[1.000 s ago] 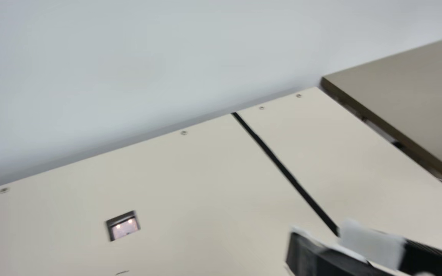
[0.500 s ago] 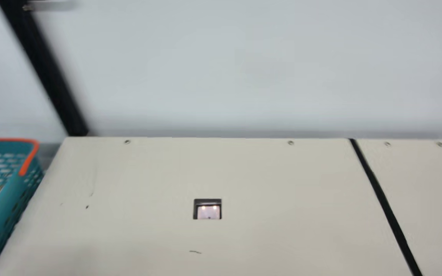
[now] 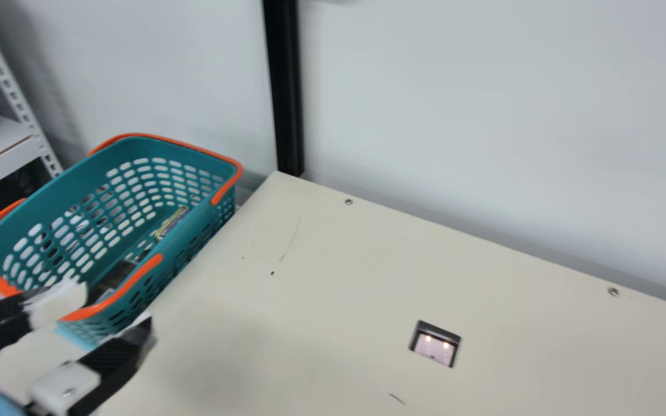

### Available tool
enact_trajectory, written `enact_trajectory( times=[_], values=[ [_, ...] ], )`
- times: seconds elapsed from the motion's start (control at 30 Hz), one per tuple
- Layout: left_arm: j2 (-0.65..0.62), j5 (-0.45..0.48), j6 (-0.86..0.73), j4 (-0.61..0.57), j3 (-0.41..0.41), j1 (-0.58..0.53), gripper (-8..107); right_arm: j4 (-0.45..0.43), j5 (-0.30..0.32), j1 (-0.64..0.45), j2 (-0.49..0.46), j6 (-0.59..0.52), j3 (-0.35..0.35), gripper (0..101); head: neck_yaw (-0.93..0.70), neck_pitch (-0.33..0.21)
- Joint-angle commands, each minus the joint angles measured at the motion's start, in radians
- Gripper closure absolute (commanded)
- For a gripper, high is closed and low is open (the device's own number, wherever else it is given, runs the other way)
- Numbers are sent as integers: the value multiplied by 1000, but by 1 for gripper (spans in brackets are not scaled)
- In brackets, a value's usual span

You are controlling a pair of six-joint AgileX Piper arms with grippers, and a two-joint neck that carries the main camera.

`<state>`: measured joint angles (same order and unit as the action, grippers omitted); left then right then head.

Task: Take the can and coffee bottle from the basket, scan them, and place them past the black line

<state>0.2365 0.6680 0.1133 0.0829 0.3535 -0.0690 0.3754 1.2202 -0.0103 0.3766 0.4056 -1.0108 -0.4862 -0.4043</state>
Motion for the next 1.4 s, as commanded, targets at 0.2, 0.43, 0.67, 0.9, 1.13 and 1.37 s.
enact_trajectory(
  times=[0.2,0.43,0.67,0.9,1.13,1.37],
  values=[
    [0,0,0,0,0,0,9,0,0,0,0,0,0,0,-75,-32],
    [0,0,0,0,0,0,9,0,0,0,0,0,0,0,-75,-32],
    [67,-41,32,-3,33,20,9,0,0,0,0,0,0,0,-75,-32],
    [328,-146,133,42,168,97,9,0,0,0,0,0,0,0,-75,-32],
    [657,-185,80,-18,382,215,9,0,0,0,0,0,0,0,-75,-32],
    [947,-103,-209,-245,651,415,9,0,0,0,0,0,0,0,-75,-32]
  ],
)
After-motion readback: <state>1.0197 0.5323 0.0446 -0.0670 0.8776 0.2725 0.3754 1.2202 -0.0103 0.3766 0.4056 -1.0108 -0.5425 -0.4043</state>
